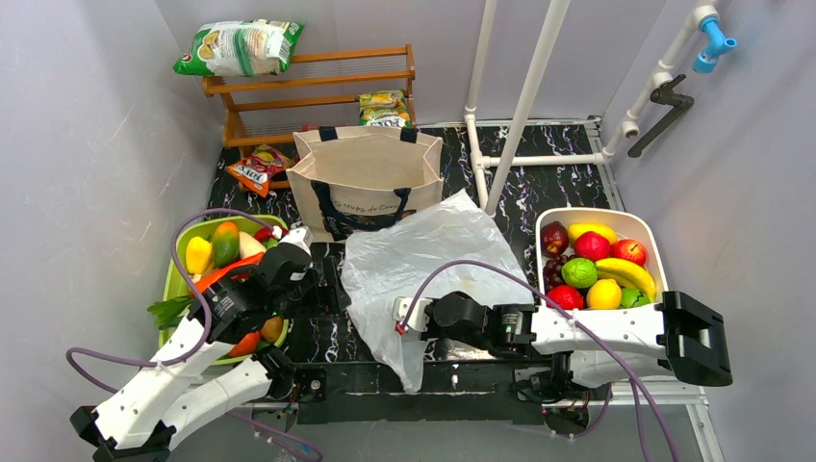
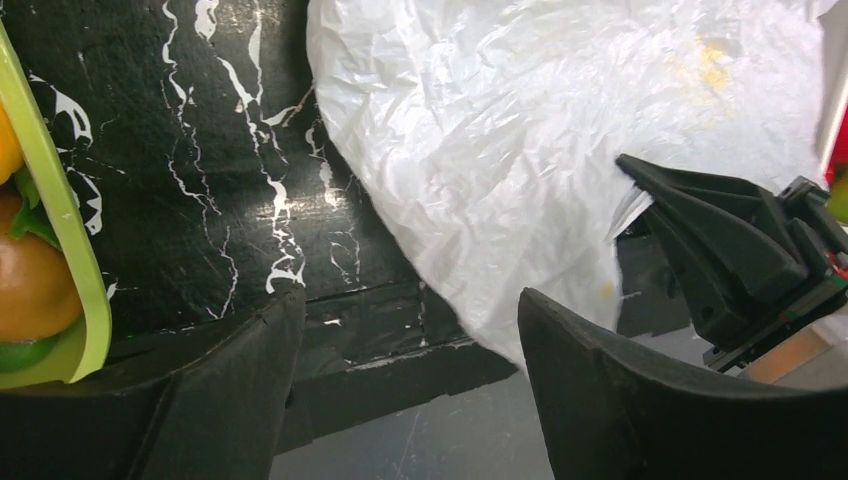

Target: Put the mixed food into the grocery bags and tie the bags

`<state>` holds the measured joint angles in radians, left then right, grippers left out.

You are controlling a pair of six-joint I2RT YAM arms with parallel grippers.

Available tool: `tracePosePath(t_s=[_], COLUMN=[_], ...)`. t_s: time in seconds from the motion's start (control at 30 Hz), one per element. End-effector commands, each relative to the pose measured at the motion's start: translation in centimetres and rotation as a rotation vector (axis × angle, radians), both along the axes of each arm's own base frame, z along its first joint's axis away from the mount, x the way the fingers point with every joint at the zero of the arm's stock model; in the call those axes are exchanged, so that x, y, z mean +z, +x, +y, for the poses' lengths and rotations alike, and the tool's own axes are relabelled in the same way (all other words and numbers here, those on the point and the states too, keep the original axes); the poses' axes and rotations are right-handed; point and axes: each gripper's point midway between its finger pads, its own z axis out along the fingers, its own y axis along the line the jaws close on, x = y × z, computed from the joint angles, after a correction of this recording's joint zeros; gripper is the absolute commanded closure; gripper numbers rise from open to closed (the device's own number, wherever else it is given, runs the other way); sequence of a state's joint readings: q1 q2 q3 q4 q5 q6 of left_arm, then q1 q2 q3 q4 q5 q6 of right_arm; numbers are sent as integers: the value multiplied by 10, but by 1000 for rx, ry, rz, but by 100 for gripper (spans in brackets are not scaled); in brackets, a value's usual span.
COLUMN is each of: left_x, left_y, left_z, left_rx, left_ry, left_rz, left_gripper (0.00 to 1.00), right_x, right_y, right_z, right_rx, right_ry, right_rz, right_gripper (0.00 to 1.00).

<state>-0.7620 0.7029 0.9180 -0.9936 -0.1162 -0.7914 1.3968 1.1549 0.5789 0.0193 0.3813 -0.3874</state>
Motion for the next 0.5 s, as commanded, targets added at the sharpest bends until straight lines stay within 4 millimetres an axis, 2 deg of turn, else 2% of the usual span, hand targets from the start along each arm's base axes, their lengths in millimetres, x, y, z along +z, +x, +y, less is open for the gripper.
tracePosePath(t_s=[0.0, 0.03, 0.2, 0.27, 0.37, 0.43, 0.47], left_x=[22, 26, 46, 55, 73, 83, 88], left_y=[-8, -9, -11, -12, -13, -16, -17], left_z=[-4, -4, -7, -9, -8, -5, -4], left_rx=[-17, -17, -18, -33, -44, -53, -60], left_ry=[-56, -65, -104, -114, -121, -118, -120], left_rz=[-5, -10, -24, -23, -39, -47, -50], left_gripper=[23, 23, 22, 22, 22, 22, 22], right_x=[46, 52, 83, 105, 117, 121, 117], right_y=[-7, -9, -11, -12, -14, -14, -14], right_z=[17, 20, 37, 50, 66, 74, 72], right_rx=[8, 5, -75, -125, -218, -282, -311], right_ry=[77, 80, 78, 87, 36, -19, -81], right_rz=[39, 53, 154, 212, 299, 340, 353], right_gripper=[93, 99, 99, 99, 99, 99, 99])
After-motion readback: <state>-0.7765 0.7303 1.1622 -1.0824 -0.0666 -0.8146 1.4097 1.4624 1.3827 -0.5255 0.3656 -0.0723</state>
